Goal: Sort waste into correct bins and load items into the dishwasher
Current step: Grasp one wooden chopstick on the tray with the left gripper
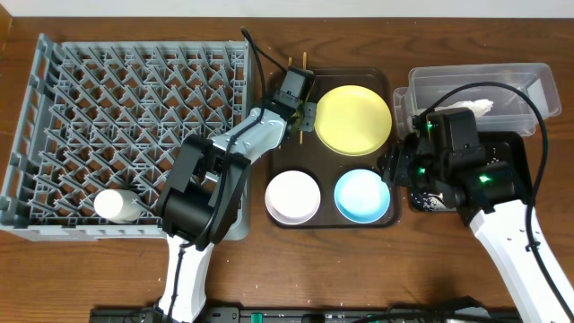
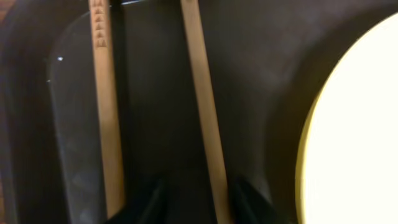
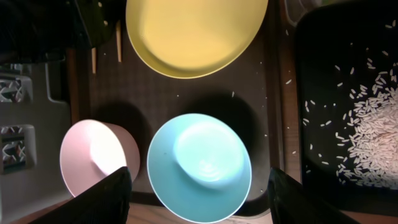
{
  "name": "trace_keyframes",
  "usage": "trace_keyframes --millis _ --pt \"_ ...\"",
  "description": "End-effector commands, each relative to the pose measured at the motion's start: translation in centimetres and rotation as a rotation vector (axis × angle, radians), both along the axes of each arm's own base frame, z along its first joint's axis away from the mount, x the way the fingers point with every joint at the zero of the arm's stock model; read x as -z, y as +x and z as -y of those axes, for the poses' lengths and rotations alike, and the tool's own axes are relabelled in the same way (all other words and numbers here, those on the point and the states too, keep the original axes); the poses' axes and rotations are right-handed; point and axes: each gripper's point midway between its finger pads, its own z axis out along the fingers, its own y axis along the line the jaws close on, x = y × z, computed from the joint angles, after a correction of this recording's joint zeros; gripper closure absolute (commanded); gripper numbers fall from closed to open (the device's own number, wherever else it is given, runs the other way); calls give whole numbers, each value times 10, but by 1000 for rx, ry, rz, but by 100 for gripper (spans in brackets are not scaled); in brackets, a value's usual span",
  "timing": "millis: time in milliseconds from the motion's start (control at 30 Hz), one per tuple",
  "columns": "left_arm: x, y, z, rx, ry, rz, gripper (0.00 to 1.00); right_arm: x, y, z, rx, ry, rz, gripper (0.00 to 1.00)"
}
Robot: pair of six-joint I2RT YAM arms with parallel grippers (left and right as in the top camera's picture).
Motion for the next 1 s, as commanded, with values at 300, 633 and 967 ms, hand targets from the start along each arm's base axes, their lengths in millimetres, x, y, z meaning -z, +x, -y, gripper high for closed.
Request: trace_keyframes --millis 300,633,967 --pt "18 -14 14 41 -60 -89 92 3 -5 -5 -9 7 -19 34" --pt "-95 -18 8 39 -117 37 92 5 -8 -4 -9 2 -36 39" --pt "-169 -77 -85 -130 102 2 92 5 -8 -5 -12 1 -34 40"
